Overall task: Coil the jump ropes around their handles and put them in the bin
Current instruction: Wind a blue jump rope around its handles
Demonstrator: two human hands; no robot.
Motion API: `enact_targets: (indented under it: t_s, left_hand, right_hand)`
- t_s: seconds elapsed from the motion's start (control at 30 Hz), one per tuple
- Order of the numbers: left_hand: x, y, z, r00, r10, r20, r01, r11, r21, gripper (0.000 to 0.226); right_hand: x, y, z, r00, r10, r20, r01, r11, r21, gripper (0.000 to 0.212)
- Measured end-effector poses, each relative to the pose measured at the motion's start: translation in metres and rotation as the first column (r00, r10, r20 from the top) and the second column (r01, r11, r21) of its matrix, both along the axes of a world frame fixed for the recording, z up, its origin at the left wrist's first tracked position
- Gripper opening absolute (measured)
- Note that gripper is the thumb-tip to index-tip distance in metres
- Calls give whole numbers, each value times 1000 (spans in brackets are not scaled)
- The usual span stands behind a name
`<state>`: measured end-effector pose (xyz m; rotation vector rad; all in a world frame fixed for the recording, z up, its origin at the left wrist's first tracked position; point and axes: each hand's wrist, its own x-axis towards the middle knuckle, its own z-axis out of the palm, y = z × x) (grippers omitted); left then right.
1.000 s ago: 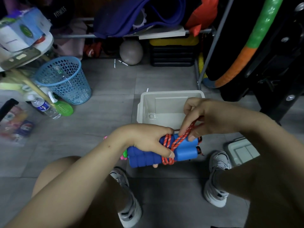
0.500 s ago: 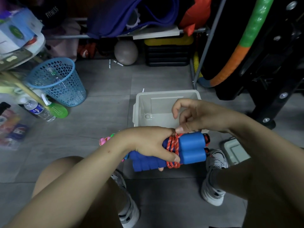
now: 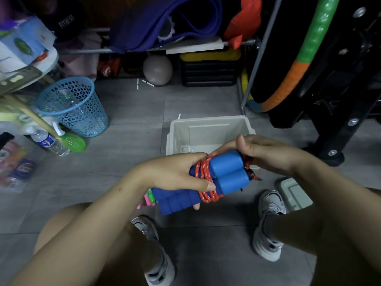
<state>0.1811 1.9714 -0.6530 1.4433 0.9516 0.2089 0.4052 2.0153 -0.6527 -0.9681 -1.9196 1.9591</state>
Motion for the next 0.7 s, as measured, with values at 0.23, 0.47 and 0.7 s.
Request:
enact_targets:
  t_s: [0.23,0.47,0.7]
  left_hand:
    - [-2,-1,-4,945,221,241,-207,975,-80,55]
    - [-4,2,0,869,337,363,-309,942,-134,43]
    - [6,4,2,799,519,304,-492,854,-168,35]
  right_hand:
    - [-6,-6,-6,973,-204,-109,194,976,-97,98]
    - [-9,-6,-9,869,-296,-397,126,908,-399,64]
    - [-28,-19,-30,885,-402,-233,372,913,-166,65]
